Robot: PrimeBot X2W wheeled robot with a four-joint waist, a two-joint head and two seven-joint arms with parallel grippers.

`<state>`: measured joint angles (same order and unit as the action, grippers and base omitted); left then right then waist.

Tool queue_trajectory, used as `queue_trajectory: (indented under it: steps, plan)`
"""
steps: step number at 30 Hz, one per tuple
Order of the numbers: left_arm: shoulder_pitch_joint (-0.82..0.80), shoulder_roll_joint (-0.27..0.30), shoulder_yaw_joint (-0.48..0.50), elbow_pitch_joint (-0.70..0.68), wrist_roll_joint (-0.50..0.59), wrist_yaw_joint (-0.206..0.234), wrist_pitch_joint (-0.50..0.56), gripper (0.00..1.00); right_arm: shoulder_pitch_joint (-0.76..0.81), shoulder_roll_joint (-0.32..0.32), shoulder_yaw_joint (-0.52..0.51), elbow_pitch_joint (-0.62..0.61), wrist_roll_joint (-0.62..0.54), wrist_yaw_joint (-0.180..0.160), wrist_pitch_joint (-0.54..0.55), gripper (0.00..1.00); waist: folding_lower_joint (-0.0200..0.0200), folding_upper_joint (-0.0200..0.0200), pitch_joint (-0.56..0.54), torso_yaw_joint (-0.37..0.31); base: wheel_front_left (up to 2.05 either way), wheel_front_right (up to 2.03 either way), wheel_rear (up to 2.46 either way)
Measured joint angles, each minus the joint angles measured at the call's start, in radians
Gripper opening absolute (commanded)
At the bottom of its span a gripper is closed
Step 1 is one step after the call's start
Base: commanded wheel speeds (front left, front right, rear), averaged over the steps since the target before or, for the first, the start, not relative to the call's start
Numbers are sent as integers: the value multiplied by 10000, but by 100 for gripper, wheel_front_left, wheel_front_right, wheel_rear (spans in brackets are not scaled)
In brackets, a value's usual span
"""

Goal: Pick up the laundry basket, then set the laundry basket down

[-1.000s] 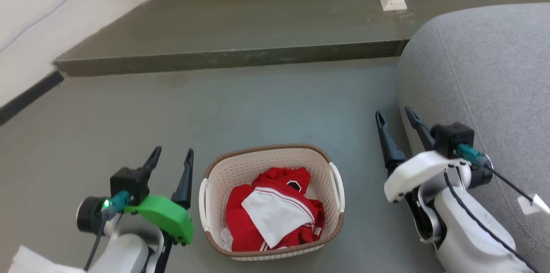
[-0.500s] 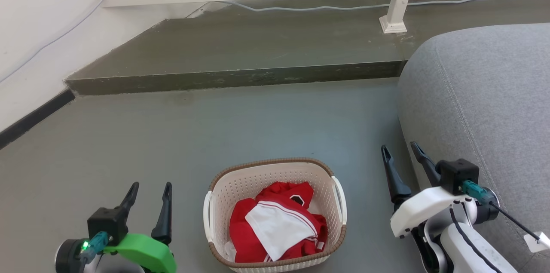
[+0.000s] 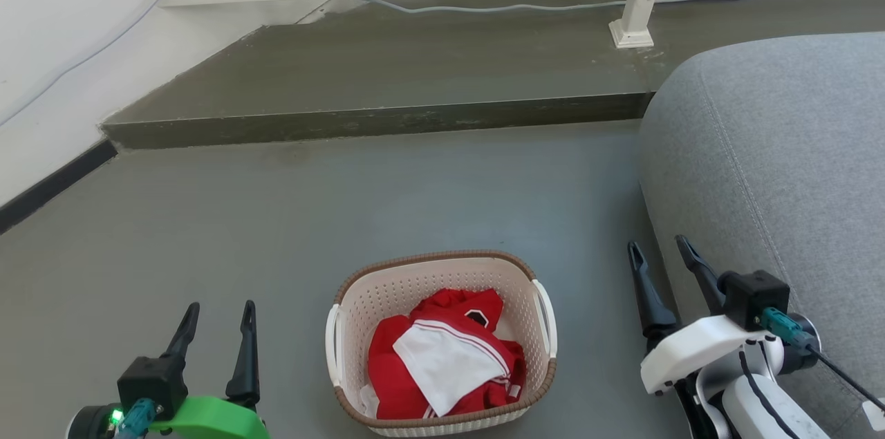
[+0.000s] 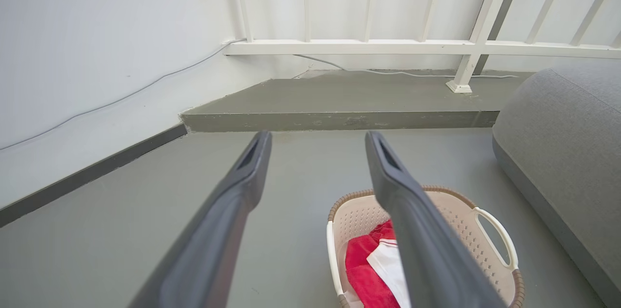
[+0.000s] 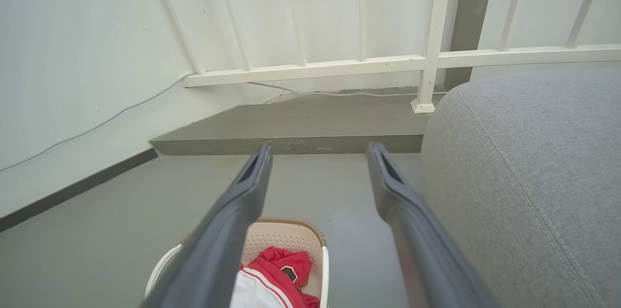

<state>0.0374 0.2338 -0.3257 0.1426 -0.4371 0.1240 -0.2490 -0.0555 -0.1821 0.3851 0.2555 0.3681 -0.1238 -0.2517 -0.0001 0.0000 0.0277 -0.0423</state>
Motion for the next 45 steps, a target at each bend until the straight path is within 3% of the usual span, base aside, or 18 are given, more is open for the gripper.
queue_trajectory:
  steps: [22,39,40,45]
  plan:
    - [1147,-765,932,-1229,997,2,286,100,661,205,-326,-798,-276,-12,0,100,0,0,-5,88,0,0,0]
    - [1516,-1083,965,-1850,1461,4,679,100,886,234,-412,-922,-443,-13,0,100,0,0,-105,80,0,0,0]
    - [1519,-1116,968,-1864,1473,4,721,0,890,236,-426,-930,-447,-12,0,0,0,0,-112,80,0,0,0]
    - [1532,-1264,886,-1475,1446,2,725,0,1153,330,-370,-558,-416,4,17,0,1,0,-113,80,0,0,0]
